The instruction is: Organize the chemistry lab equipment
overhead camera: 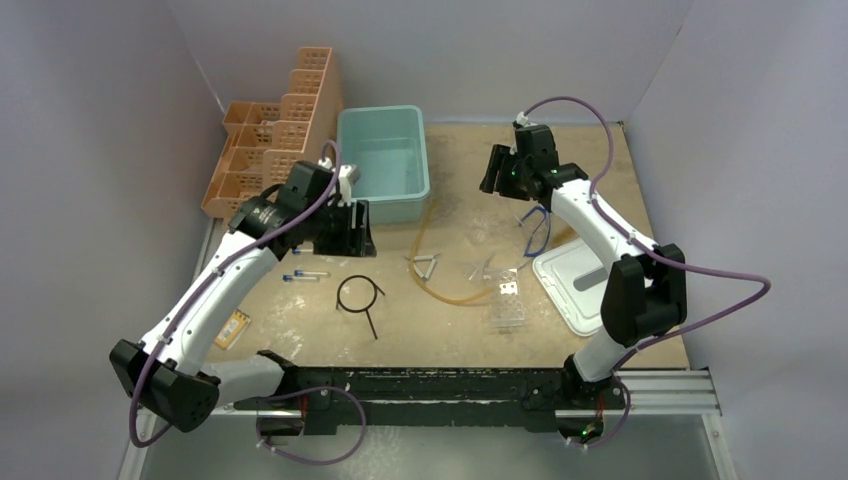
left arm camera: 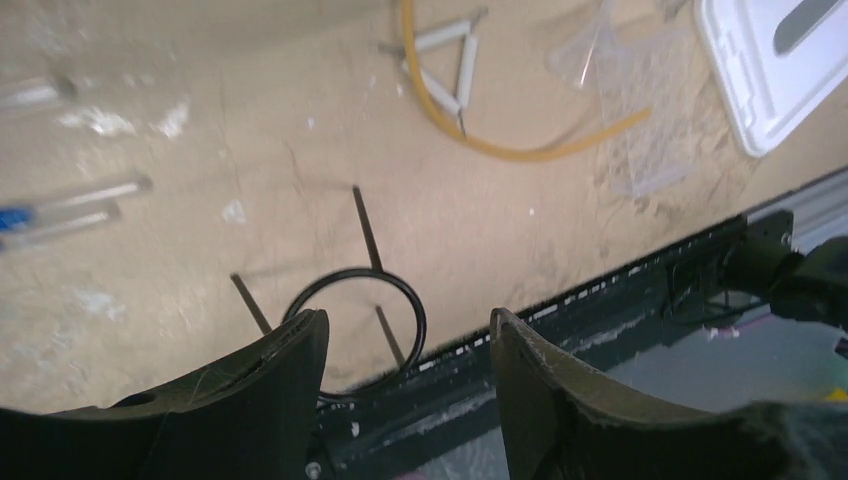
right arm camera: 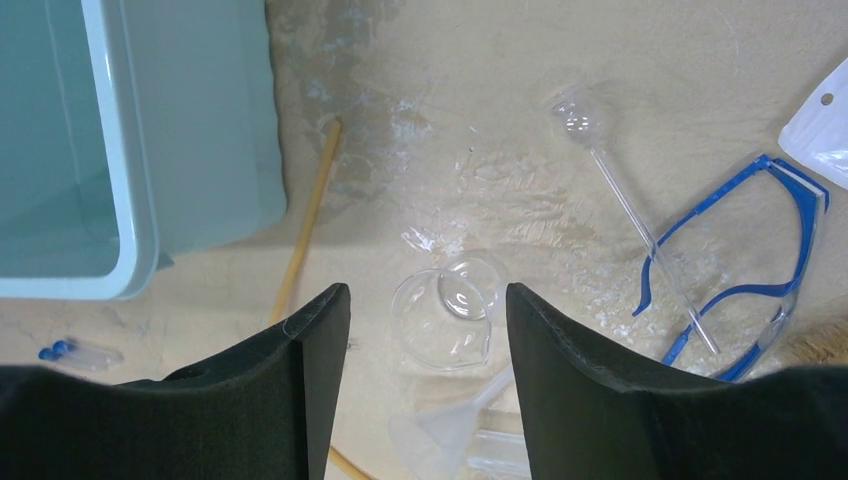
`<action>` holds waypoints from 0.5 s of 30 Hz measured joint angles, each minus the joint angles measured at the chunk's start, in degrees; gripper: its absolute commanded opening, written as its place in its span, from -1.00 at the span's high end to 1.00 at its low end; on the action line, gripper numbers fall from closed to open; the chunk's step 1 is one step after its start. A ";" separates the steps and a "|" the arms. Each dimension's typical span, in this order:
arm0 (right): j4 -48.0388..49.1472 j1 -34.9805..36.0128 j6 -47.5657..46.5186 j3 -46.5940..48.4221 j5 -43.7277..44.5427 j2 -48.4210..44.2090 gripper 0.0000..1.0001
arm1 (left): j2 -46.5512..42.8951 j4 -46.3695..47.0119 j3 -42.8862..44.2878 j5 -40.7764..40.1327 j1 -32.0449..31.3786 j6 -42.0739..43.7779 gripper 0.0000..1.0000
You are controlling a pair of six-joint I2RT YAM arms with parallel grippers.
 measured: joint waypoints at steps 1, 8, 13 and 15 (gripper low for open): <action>0.20 0.00 0.44 0.00 0.31 0.00 -0.19 | -0.61 -0.24 -1.86 0.90 -0.20 -0.31 -0.15; 0.28 0.07 2.80 -0.04 1.66 0.00 -0.14 | -1.14 1.07 -13.27 2.62 -3.58 -2.58 -0.21; 0.20 0.07 4.02 -1.25 2.73 -0.13 -0.14 | 0.11 4.74 -15.82 0.22 -5.03 -5.35 -0.28; 0.04 0.11 4.26 -1.81 3.04 -0.28 -0.13 | 0.85 6.32 -16.50 -1.51 -5.53 -6.75 -0.29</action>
